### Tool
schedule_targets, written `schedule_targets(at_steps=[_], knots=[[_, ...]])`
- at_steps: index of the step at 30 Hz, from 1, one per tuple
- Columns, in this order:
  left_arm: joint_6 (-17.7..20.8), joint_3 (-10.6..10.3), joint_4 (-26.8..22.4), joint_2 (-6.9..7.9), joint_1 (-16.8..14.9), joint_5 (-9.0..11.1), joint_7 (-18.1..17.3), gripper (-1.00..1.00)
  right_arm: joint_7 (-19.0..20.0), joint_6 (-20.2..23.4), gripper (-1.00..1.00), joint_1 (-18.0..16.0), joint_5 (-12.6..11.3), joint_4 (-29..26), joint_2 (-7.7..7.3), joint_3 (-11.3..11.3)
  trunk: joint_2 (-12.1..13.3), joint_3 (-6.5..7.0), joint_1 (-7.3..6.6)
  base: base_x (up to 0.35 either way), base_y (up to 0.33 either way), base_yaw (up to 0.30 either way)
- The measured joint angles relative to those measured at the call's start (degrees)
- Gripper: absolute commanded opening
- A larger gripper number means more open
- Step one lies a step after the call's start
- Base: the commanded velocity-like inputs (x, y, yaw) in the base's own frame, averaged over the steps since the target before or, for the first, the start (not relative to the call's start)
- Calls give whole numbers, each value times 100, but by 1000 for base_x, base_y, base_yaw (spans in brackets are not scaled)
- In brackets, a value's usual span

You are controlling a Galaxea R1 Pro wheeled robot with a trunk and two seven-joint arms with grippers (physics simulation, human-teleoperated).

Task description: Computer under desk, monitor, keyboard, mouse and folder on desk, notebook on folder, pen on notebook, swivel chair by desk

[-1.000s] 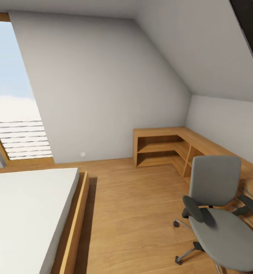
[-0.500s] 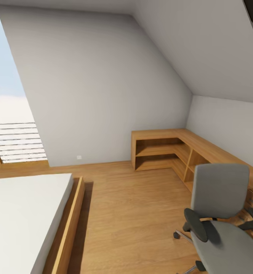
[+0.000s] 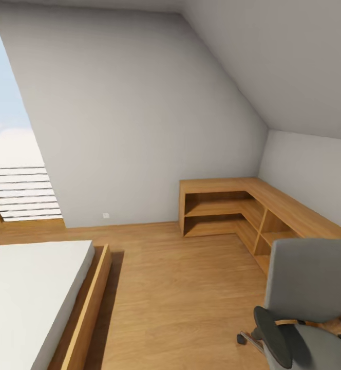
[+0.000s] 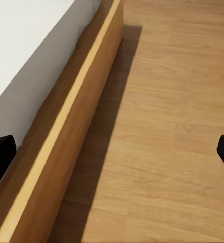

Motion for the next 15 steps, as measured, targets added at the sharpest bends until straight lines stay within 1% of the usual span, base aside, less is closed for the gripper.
schedule_targets(at_steps=[5,15], knots=[[-3,0,0,2,0,0,0,100,-2,-2,100,2,0,0,7,2,0,0,0,315,-154,256],[1,1,-1,7,0,0,-1,100,1,3,100,2,0,0,10,2,0,-13,0,322,-30,261]])
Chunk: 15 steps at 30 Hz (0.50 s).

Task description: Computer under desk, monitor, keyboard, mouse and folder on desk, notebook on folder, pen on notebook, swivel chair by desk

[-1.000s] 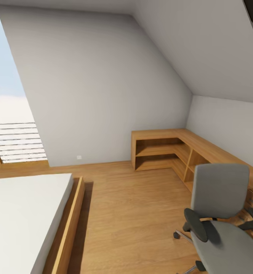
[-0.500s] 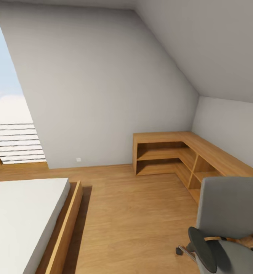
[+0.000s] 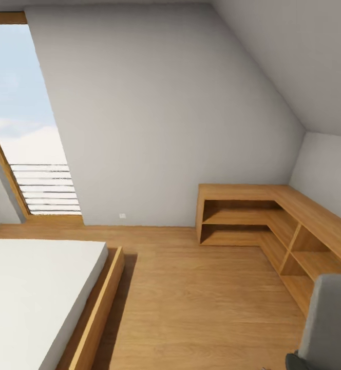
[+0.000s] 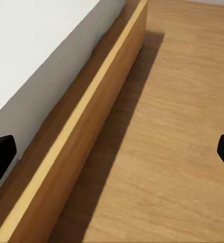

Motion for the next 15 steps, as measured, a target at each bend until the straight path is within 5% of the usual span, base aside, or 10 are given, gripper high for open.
schedule_targets(at_steps=[6,15], knots=[[1,0,0,-2,0,0,-2,100,-1,0,100,0,-1,0,-4,0,0,-26,0,324,-4,169],[2,0,0,0,0,0,0,100,3,0,100,0,0,0,-16,-8,0,-37,0,324,-1,36]])
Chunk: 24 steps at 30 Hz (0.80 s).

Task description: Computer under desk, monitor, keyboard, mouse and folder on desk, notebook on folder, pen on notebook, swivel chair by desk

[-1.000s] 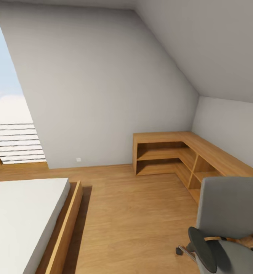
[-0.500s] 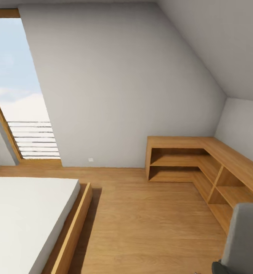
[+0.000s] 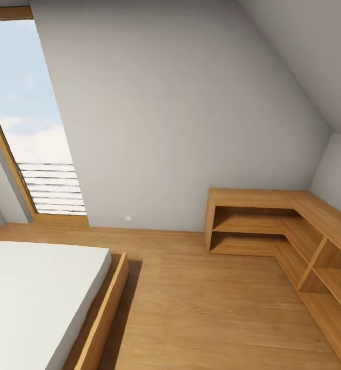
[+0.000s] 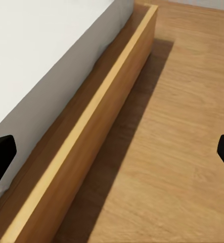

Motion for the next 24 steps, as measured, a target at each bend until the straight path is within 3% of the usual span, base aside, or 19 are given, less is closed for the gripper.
schedule_targets(at_steps=[24], knots=[[9,0,0,-7,0,0,0,100,3,0,100,0,6,0,-2,-1,0,5,0,326,0,-16]])
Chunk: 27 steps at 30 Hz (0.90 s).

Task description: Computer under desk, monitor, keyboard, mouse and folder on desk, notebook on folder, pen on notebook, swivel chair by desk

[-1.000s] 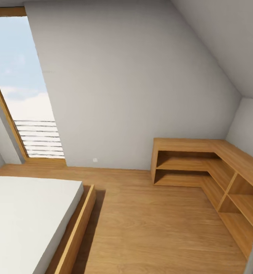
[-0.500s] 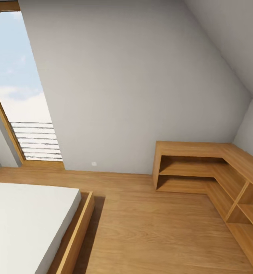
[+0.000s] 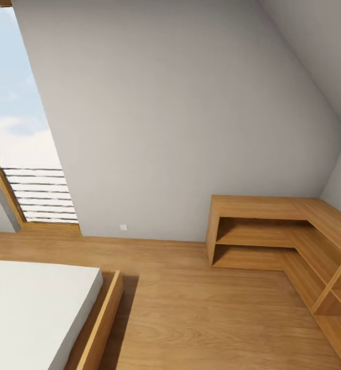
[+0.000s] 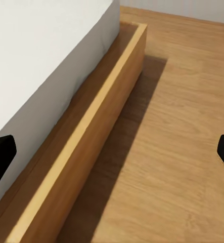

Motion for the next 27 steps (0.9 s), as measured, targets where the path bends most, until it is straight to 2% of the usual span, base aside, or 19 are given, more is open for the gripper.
schedule_targets(at_steps=[27], knots=[[0,0,0,1,-1,0,0,100,2,0,100,-1,2,0,0,8,-2,114,0,328,0,-211]])
